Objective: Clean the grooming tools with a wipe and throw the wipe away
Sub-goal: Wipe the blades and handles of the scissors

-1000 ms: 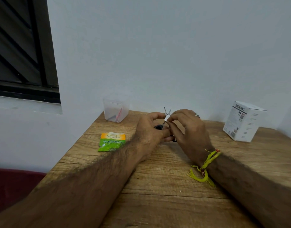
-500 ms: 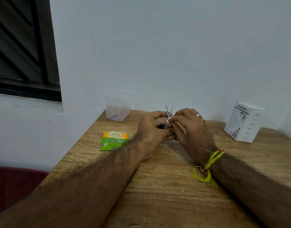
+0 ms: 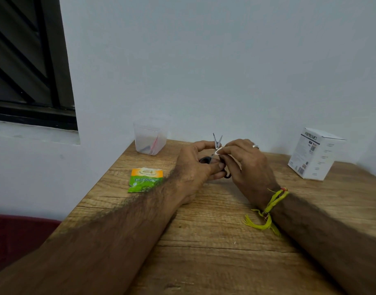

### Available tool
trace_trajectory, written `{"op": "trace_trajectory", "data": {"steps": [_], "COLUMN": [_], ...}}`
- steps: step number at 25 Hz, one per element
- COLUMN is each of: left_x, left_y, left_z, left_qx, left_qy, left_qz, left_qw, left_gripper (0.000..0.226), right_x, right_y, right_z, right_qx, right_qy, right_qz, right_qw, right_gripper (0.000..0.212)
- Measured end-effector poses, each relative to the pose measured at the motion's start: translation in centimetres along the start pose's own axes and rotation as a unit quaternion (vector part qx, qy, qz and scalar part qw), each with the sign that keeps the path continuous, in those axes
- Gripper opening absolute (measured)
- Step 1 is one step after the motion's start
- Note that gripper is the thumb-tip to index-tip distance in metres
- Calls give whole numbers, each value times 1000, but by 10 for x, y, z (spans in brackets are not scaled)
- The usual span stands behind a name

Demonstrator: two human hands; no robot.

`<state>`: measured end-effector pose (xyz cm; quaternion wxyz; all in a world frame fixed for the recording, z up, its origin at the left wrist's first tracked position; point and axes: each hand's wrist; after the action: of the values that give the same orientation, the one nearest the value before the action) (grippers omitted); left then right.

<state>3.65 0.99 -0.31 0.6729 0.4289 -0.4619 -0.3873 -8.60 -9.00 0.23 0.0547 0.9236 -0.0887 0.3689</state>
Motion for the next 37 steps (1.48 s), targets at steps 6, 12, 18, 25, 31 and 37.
{"op": "trace_trajectory", "data": {"steps": [6, 12, 18, 25, 31, 37], "left_x": [2, 1, 1, 2, 3, 3], "left_y": [-3, 2, 5, 1, 2, 3], "left_z": [-3, -2, 4, 4, 2, 1], "left_qx": [-1, 28, 40, 54, 50, 37], "left_qy": [8, -18, -34, -45, -27, -32], "left_qz": [-7, -20, -45, -45, -49, -45], "left_qw": [1000, 999, 998, 996, 997, 998], "left_gripper": [49, 45, 19, 19, 26, 26], "right_x": [-2, -6, -16, -17, -17, -24], "right_y": [6, 9, 16, 14, 11, 13], "right_z": [-3, -8, -9, -13, -18, -20], "right_qx": [12, 60, 39, -18, -51, -92], "right_qy": [-10, -4, -8, -32, -34, -37], "right_qz": [-16, -14, -21, -47, -40, -74], "right_qw": [1000, 998, 999, 998, 997, 992], "right_gripper": [10, 11, 10, 14, 9, 8]}}
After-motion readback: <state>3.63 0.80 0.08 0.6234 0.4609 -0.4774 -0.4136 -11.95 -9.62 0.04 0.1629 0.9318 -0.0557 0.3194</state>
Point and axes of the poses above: each hand's wrist, its own x-axis towards the middle knuckle, its own z-axis out of the palm, y = z × x, and after that the axes turned 11 degrees about -y, right-handed
